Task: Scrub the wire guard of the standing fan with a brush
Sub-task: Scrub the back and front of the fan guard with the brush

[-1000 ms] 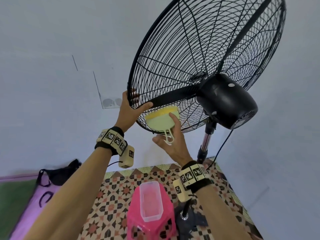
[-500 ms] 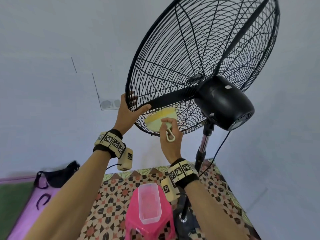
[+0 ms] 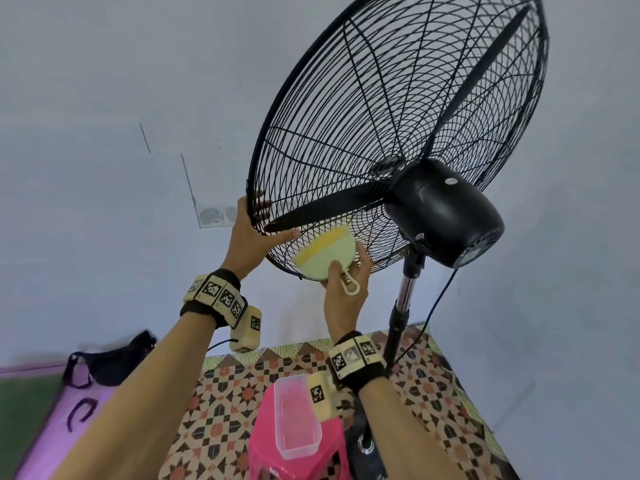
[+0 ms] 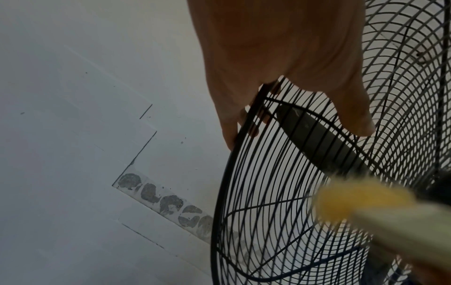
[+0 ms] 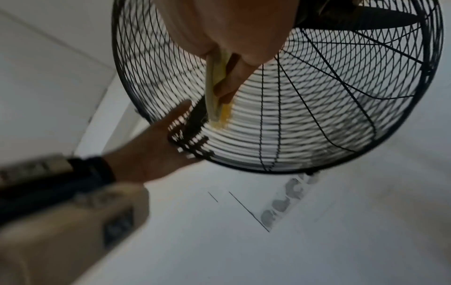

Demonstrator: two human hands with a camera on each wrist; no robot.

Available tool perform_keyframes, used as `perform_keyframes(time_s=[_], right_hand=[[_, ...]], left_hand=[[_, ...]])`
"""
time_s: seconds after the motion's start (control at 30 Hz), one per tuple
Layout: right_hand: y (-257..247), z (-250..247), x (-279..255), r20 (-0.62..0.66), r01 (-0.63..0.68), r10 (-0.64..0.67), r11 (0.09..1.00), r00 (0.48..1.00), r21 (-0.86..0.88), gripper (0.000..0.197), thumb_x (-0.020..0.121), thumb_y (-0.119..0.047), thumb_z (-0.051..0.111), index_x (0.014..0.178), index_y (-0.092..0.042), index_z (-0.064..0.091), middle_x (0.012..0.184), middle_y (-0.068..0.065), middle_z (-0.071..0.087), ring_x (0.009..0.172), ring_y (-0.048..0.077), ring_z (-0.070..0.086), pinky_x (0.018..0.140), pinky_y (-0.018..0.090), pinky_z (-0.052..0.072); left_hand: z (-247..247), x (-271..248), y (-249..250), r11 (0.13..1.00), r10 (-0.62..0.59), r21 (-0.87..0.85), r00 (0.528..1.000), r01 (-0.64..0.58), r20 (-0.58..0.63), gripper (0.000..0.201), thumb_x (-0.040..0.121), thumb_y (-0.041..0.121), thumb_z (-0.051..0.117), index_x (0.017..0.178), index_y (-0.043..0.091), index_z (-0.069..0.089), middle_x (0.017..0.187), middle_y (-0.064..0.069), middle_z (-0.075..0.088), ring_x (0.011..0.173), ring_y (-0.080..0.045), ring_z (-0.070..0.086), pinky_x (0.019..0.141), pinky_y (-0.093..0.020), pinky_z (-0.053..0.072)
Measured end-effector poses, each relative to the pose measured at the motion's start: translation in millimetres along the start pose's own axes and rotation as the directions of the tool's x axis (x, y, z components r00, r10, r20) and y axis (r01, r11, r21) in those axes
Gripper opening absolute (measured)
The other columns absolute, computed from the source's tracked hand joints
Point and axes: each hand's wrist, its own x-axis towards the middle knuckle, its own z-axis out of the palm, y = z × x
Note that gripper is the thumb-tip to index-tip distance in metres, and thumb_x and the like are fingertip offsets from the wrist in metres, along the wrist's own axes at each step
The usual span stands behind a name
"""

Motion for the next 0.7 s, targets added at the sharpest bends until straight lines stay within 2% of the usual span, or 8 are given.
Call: perform_keyframes(time_s=[0.13, 0.23, 0.33, 0.43, 0.5, 0.57, 0.7], right_hand=[[2, -4, 3, -0.078, -0.092, 0.096, 0.994, 0.992, 0.054, 0.047, 0.099, -0.005, 0.061, 0.135, -0.034, 0.052, 0.108, -0.017, 0.064, 0.101, 0.013, 0.067, 0.073, 0.036, 0.064], [-8, -7, 12, -0.11, -0.005, 0.012, 0.998, 0.994, 0.061, 0.044, 0.098, -0.008, 0.062, 0.134, -0.032, 0.055, 0.097, -0.018, 0.073, 0.093, 0.009, 0.071, 0.073, 0.039, 0.063], [-13, -1, 17, -0.101, 0.045, -0.039, 0.997, 0.994, 0.06, 0.046, 0.1, -0.009, 0.062, 0.139, -0.033, 0.052, 0.1, -0.025, 0.073, 0.095, 0.008, 0.072, 0.074, 0.038, 0.063], [-3, -3, 15, -0.097, -0.02, 0.022, 0.999, 0.995, 0.029, 0.049, 0.1, -0.01, 0.062, 0.136, -0.042, 0.052, 0.102, -0.025, 0.07, 0.109, 0.019, 0.068, 0.072, 0.036, 0.064], [0, -12, 15, -0.102, -0.087, 0.094, 0.994, 0.99, 0.072, 0.049, 0.1, -0.006, 0.061, 0.135, -0.039, 0.053, 0.111, -0.02, 0.063, 0.116, 0.028, 0.063, 0.07, 0.031, 0.063], [-5, -18, 19, -0.086, -0.105, 0.116, 0.986, 0.989, 0.126, 0.048, 0.1, -0.005, 0.062, 0.136, -0.034, 0.055, 0.116, -0.016, 0.061, 0.114, 0.022, 0.063, 0.072, 0.03, 0.062], [-23, -8, 26, -0.072, -0.035, 0.048, 0.986, 0.996, 0.164, 0.048, 0.099, -0.009, 0.064, 0.14, -0.033, 0.054, 0.119, -0.012, 0.067, 0.101, 0.011, 0.07, 0.073, 0.031, 0.061]], left_hand=[[-1, 2, -1, 1.0, 0.006, 0.013, 1.0, -0.006, 0.01, 0.11, 0.057, 0.052, 0.1, 0.145, 0.029, 0.038, 0.137, 0.007, 0.059, 0.128, -0.012, 0.058, 0.111, -0.048, 0.05], [1, 1, -5, 1.0, 0.005, 0.02, 1.0, -0.005, 0.012, 0.111, 0.061, 0.046, 0.1, 0.149, 0.028, 0.036, 0.14, 0.008, 0.056, 0.131, -0.011, 0.056, 0.113, -0.047, 0.047], [3, 1, -7, 1.0, 0.004, 0.017, 1.0, -0.004, -0.004, 0.112, 0.059, 0.052, 0.099, 0.148, 0.027, 0.037, 0.141, 0.008, 0.056, 0.132, -0.011, 0.055, 0.114, -0.048, 0.047], [2, 2, -8, 1.0, 0.01, 0.023, 1.0, -0.009, -0.008, 0.112, 0.057, 0.056, 0.099, 0.146, 0.027, 0.038, 0.139, 0.006, 0.057, 0.13, -0.012, 0.056, 0.112, -0.049, 0.048], [1, 2, -8, 1.0, 0.016, 0.024, 1.0, -0.016, -0.011, 0.11, 0.057, 0.054, 0.099, 0.145, 0.026, 0.039, 0.138, 0.005, 0.057, 0.129, -0.012, 0.057, 0.111, -0.049, 0.049], [2, 0, -7, 0.999, 0.025, 0.029, 1.0, -0.025, -0.015, 0.109, 0.059, 0.051, 0.099, 0.145, 0.025, 0.038, 0.139, 0.005, 0.057, 0.129, -0.012, 0.057, 0.111, -0.048, 0.049], [8, -2, -9, 1.0, 0.015, 0.025, 0.999, -0.015, -0.036, 0.105, 0.062, 0.051, 0.098, 0.145, 0.026, 0.04, 0.137, 0.009, 0.057, 0.129, -0.01, 0.056, 0.112, -0.047, 0.048]])
